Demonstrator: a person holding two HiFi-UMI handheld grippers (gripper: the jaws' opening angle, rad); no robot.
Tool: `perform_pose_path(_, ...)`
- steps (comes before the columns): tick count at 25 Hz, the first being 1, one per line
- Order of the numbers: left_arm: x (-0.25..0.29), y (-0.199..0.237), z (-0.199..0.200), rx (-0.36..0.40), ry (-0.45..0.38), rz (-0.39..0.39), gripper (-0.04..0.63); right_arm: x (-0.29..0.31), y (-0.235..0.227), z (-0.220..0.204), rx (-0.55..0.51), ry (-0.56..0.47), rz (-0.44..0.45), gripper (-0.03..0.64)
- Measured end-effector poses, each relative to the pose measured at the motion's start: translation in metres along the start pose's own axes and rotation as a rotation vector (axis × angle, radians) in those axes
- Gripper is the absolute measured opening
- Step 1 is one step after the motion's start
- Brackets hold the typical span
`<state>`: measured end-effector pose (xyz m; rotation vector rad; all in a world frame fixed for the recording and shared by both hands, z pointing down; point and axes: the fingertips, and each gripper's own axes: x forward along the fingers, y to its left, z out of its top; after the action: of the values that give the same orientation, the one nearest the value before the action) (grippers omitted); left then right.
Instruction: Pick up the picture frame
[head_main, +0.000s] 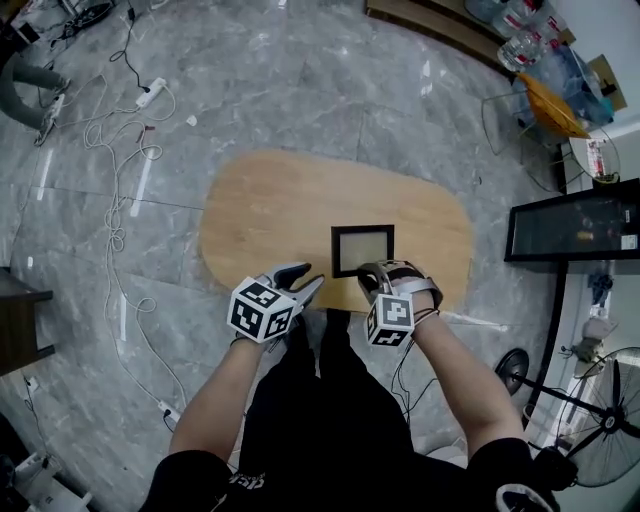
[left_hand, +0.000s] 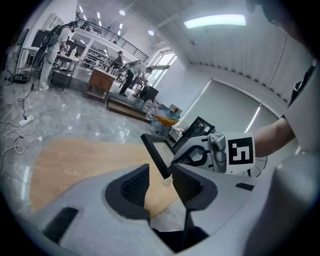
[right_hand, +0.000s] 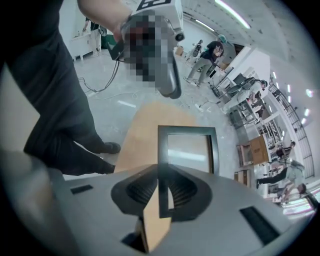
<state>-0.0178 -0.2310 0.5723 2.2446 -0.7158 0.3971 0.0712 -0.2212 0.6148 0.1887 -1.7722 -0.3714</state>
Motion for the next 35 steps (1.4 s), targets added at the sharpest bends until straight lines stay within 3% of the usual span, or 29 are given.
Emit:
perform_pose_path(6, -0.024, -0.035, 0.030, 0.014, -0.045, -0.070, 0.194, -0.053, -0.010, 0.048, -0.035, -0.043, -0.089, 0.069)
perform_pose_path(11, -0.039, -0.056, 0.051, 0.056, -0.070, -0.073, 0.204, -0.092, -0.019, 0.071, -0.043, -0.078, -0.168, 0.069)
perform_pose_path(15, -0.048, -0.073, 0.061, 0.068, -0.095, -0.094, 0.186, -0.116, -0.018, 0.082, -0.044, -0.098, -0.214, 0.069)
perform_pose_path(17, -0.048, -0.082, 0.066, 0.069, -0.103, -0.110, 0.146, -0.127, -0.019, 0.082, -0.038, -0.108, -0.236, 0.071)
perform_pose_path(24, -0.041, -0.117, 0.090, 0.038, -0.139, -0.168, 0.098, -0.155, -0.026, 0.063, -0.010, -0.121, -0.314, 0.071)
perform_pose_path(29, -0.023, -0.158, 0.111, 0.097, -0.165, -0.155, 0.074, -0.178, -0.030, 0.035, 0.005, -0.150, -0.363, 0.074)
perform_pose_path(35, -0.003, -0.195, 0.132, 0.078, -0.231, -0.108, 0.072, -0.215, -0.034, -0.018, 0.021, -0.190, -0.421, 0.086)
